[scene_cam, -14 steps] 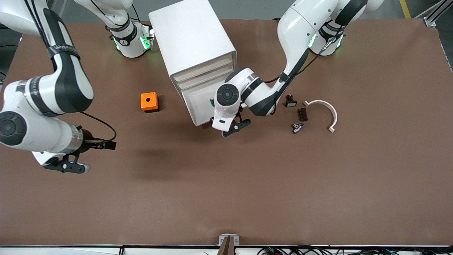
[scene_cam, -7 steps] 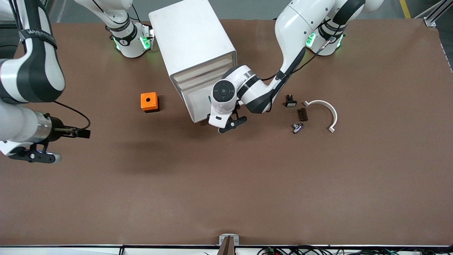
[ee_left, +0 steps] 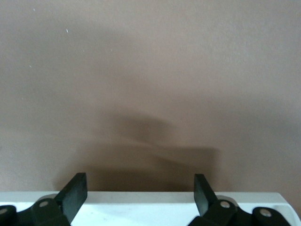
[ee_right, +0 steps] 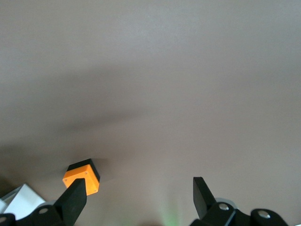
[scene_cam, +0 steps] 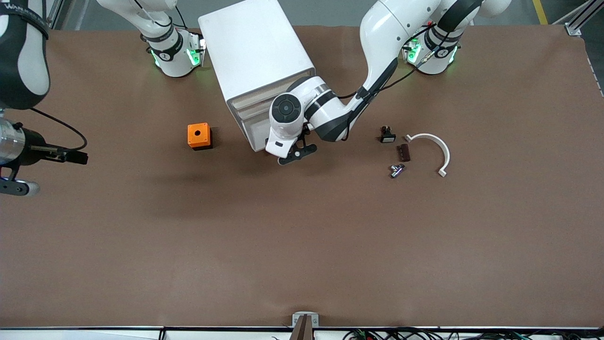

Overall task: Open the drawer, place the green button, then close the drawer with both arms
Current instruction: 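Push the drawer closed with the left gripper while the right gripper withdraws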

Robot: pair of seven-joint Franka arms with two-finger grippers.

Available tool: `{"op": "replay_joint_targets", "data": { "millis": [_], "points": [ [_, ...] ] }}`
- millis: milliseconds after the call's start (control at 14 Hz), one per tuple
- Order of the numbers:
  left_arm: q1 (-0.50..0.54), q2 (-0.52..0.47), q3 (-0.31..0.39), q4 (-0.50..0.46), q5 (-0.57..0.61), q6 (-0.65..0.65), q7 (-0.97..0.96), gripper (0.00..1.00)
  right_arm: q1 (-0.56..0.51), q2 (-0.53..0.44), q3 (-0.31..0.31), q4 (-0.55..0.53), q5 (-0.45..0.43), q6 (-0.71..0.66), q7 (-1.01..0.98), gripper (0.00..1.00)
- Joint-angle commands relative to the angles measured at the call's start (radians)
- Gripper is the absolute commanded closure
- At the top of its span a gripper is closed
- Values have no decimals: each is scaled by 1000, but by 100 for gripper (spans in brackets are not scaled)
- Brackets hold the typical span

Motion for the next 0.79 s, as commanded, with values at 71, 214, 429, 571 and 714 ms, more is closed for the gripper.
{"op": "replay_joint_targets", "data": {
  "millis": [71,214,429,571,714],
  "points": [
    [-12,-13,-16,-20,-15,1,-2,0,-4,-93,-54,-71,36,-10,-38,0],
    [-21,-9,-18,-22,-15,1,-3,0,-15,-143,-54,-105,36,-8,-38,0],
    [-35,-7,-18,-22,-63,1,-2,0,-16,-162,-56,-104,36,-36,-39,0],
    [-41,-4,-18,-22,-110,1,-2,0,-16,-156,-56,-104,26,-34,-39,0],
    [-50,-1,-18,-22,-150,1,-3,0,-16,-154,-56,-104,25,-33,-38,0]
  ]
}}
